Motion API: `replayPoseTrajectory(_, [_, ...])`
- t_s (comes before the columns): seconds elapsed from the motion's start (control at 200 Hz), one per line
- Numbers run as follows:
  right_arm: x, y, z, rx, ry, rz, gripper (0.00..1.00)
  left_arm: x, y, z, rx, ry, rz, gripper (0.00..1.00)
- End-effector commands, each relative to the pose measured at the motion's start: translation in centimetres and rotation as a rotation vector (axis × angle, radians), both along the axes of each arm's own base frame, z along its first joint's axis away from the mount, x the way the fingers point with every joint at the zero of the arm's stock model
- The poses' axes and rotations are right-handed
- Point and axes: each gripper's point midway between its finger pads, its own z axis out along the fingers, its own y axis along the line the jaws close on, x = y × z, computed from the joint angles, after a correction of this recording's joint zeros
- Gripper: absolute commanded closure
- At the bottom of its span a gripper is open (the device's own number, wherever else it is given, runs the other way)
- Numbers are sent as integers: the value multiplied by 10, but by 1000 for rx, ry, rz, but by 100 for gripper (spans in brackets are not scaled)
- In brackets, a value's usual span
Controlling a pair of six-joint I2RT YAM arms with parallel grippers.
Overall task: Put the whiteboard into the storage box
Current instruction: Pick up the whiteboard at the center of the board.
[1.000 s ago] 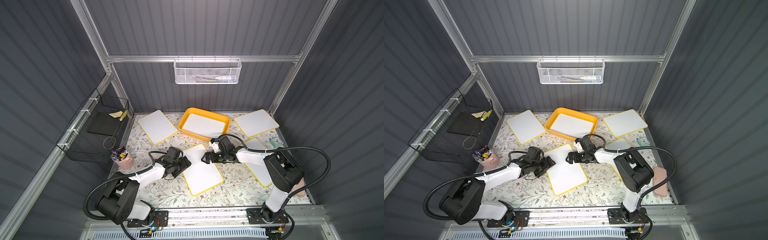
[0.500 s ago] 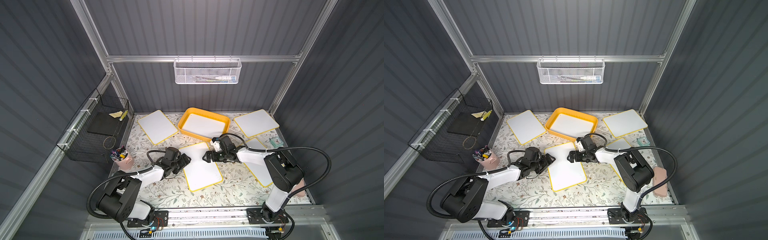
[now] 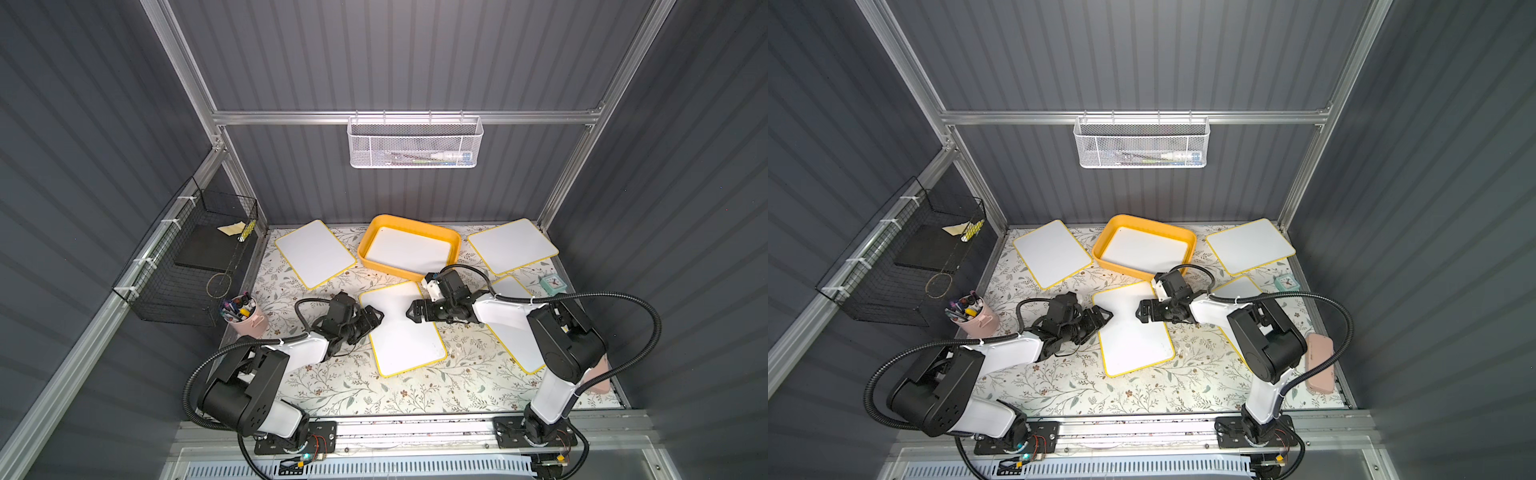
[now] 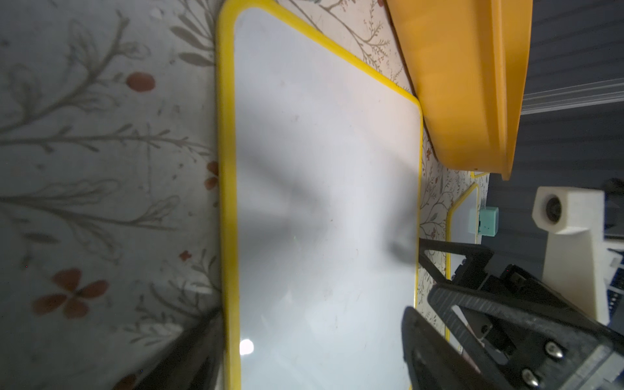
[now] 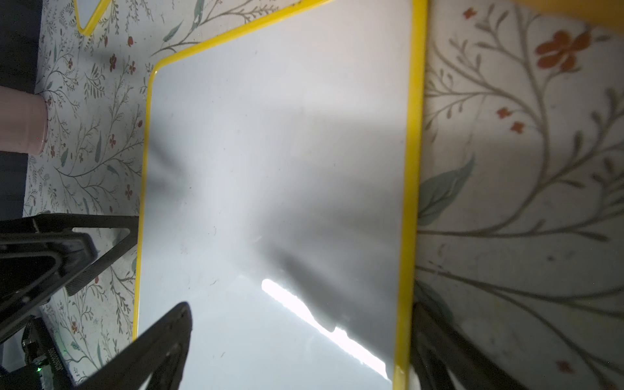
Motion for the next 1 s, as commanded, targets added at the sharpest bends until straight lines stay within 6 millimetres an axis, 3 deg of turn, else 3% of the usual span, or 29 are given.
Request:
replayPoseTrajectory(0.0, [-44,23,-18,42,160,120,1,-40,-4,-18,33,143,-102,19])
replayPoseTrajectory(0.29, [-44,23,-19,38,167,121,1,-37,15,-3,92,89,-59,22])
replayPoseTrajectory(0.55, [-46,26,-20,51,180,129,1,-26,-12,27,16,28,-188,24])
replayPoseTrajectory(0.996, [-47,29,-22,59,195,145,1,-12,-16,65,2,-62,-204,29])
